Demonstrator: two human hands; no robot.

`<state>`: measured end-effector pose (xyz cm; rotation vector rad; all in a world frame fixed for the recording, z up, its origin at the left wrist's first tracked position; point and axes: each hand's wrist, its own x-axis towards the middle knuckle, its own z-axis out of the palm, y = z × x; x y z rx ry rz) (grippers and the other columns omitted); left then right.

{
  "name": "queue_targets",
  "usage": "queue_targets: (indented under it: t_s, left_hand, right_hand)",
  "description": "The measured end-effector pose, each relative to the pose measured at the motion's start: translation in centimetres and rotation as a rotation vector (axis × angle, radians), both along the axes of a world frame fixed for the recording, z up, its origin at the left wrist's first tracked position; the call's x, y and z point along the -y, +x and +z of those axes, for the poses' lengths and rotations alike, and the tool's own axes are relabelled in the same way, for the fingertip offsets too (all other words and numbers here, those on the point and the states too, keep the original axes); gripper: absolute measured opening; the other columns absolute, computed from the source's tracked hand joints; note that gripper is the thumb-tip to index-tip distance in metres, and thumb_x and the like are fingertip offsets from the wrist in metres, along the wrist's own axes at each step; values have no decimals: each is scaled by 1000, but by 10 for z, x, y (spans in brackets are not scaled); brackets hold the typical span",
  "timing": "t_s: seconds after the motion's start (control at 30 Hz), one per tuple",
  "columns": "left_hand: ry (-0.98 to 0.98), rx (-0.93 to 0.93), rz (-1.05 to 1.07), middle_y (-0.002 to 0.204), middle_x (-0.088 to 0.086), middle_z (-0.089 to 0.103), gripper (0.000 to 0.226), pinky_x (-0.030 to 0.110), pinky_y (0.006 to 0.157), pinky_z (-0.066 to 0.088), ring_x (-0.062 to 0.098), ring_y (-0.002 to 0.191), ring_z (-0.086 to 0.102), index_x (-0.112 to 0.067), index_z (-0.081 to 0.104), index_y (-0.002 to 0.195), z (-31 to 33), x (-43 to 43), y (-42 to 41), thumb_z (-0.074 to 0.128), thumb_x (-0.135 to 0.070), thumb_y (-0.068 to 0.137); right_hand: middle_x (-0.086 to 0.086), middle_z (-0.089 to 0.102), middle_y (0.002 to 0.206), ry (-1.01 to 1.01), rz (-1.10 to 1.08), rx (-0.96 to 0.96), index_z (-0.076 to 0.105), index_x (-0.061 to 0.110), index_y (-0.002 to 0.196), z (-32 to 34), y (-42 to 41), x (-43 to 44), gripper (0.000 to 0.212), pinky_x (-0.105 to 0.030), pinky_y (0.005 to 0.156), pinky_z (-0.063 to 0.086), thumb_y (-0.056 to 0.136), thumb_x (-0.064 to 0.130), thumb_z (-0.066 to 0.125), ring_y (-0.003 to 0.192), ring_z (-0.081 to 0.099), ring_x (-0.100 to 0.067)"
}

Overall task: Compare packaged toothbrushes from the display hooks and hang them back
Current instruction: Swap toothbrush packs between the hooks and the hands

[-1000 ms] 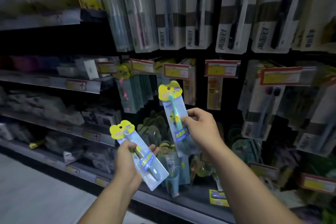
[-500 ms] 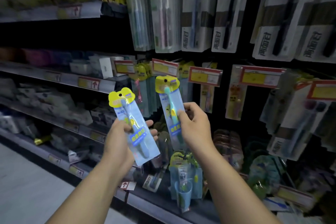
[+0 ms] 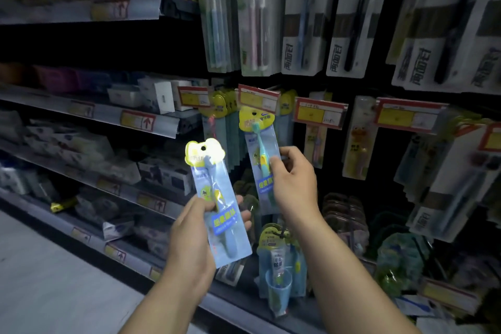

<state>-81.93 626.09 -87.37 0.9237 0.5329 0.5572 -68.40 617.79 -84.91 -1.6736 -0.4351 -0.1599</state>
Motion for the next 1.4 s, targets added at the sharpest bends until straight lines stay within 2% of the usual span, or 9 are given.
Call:
queue_targets:
  t_s: [0.13, 0.3, 0.47, 0.57, 0.8, 1.0, 1.13, 1.27, 1.4]
  left_hand:
    - [67, 24, 20, 103, 16, 79, 22, 37, 64, 64, 36, 84, 76, -4, 70, 107, 10, -4, 1, 49, -11, 102]
    - [111, 92, 26, 103, 13, 80, 25, 48, 87, 59, 31, 86, 78, -8, 72, 111, 22, -14, 7, 48, -13, 106]
    - [17, 209, -27, 112, 15, 78, 27, 56, 83, 60, 39, 93, 78, -23, 60, 126, 27, -23, 11, 43, -35, 110]
    - [-16, 268, 32, 104, 15, 79, 27, 49, 67, 64, 34, 79, 77, -20, 60, 123, 31, -20, 9, 41, -34, 111]
    - [-33, 236, 38, 97, 15, 80, 27, 43, 55, 62, 31, 66, 74, -14, 61, 122, 32, -17, 2, 45, -32, 110]
    - [-45, 241, 29, 98, 14, 80, 27, 49, 69, 63, 34, 74, 74, -16, 62, 120, 37, -11, -1, 45, -32, 109]
    - [-34, 243, 51, 99, 13, 80, 26, 46, 65, 63, 35, 73, 74, -19, 63, 117, 41, -10, -6, 42, -31, 109]
    - [-23, 238, 44, 98, 13, 80, 26, 46, 65, 63, 32, 72, 74, -16, 63, 118, 43, -10, -9, 43, -31, 109]
    - [-31, 235, 48, 95, 13, 80, 28, 45, 62, 63, 30, 67, 73, -13, 62, 118, 44, -9, -10, 42, -30, 110]
  right_hand:
    - [8, 71, 80, 7, -26, -2, 64, 32, 90, 8, 0, -8, 11, -54, 76, 58, 95, 31, 54, 74, 67, -22]
    - [4, 69, 78, -35, -32, -3, 60, 32, 89, 16, -5, -17, 14, -57, 73, 58, 98, 29, 51, 73, 69, -27]
    - [-1, 70, 79, -63, -74, 29, 58, 32, 90, 12, -11, -12, 15, -56, 67, 56, 102, 29, 50, 74, 68, -31]
    - [-2, 70, 78, -38, -102, 39, 58, 34, 89, 9, -12, -12, 16, -57, 67, 56, 103, 30, 50, 74, 68, -31]
    - [6, 64, 70, 17, -102, 11, 59, 24, 91, 7, -15, -22, 14, -51, 68, 55, 102, 25, 52, 59, 57, -9]
    - [1, 65, 73, -9, -62, 35, 59, 19, 87, 0, -14, -29, 14, -39, 63, 49, 100, 20, 54, 63, 57, -15]
    - [4, 68, 75, 21, -151, 39, 60, 24, 90, -5, -14, -26, 13, -45, 65, 54, 102, 23, 53, 62, 62, -9]
    - [2, 71, 81, -3, -108, 9, 60, 23, 93, -5, -9, -29, 12, -44, 68, 54, 102, 22, 53, 75, 69, -23]
    - [-1, 72, 86, -10, -136, -67, 59, 20, 100, 0, 10, -34, 8, -42, 72, 56, 102, 20, 52, 77, 69, -22]
